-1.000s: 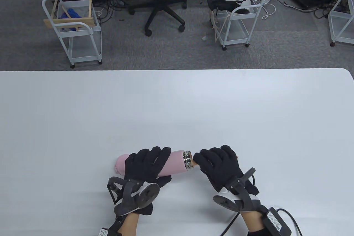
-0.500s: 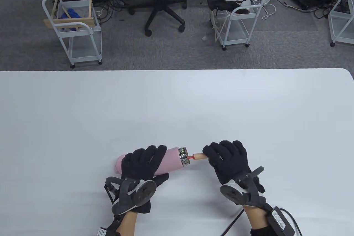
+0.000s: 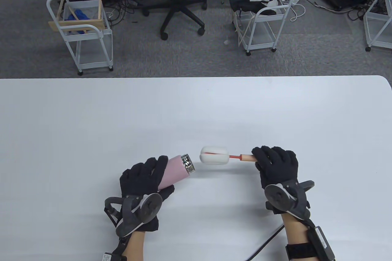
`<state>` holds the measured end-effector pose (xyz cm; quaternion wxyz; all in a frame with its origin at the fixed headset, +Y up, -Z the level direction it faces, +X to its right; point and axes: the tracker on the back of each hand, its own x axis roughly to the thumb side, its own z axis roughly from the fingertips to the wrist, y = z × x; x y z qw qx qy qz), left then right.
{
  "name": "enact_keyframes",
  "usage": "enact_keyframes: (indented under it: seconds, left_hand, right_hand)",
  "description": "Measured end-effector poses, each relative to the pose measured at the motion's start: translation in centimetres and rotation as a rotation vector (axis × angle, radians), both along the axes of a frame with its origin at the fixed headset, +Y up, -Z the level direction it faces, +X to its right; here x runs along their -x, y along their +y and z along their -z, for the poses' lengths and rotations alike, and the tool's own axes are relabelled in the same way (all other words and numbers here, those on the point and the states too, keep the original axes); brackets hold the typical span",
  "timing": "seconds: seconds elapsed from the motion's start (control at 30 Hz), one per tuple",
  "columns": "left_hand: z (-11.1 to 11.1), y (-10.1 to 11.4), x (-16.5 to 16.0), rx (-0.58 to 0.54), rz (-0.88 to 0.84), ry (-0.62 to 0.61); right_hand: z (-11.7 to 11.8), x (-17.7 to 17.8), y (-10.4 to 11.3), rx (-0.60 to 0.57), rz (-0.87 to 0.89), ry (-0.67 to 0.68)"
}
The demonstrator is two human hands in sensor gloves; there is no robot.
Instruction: Insert cup brush into the thermos (Clean the thermos with cup brush)
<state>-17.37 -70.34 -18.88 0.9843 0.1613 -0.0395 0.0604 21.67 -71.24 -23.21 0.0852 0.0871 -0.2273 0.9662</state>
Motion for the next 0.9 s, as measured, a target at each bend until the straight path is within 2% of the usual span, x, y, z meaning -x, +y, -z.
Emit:
enact_keyframes:
  seconds: [0.17,0.27,0.37,0.5,0.73,0.8,0.9]
  left_hand:
    - [-0.1,0.3,1.7,-0.010,-0.284,0.046]
    - [-0.3,0.3,2.7,-0.040,-0.536,0.048]
    - [0.0,-0.4,3.6,-0.035,-0.801,-0.020]
    - [0.5,-1.4,4.5,-0.028,-1.061,-0.097]
    - [0.8,-2.1,5.4,-0.051,-1.304,-0.180]
    - [0.7,-2.1,5.5,-0.073,-1.321,-0.187]
    - [0.6,-1.9,5.6,-0.091,-1.302,-0.179]
  right_hand:
    - [1.1,-2.9,-0.8,0.125,0.052,-0.202]
    - [1.7,-4.0,-1.3,0.220,0.070,-0.288]
    - [2.2,-4.6,-2.1,0.300,0.054,-0.348]
    - [2.8,-5.1,-3.2,0.422,0.052,-0.390]
    - [3.4,-4.7,-4.6,0.563,0.014,-0.394]
    - [3.4,-4.5,-4.8,0.594,0.005,-0.396]
    - [3.4,-4.2,-4.8,0.581,-0.037,-0.402]
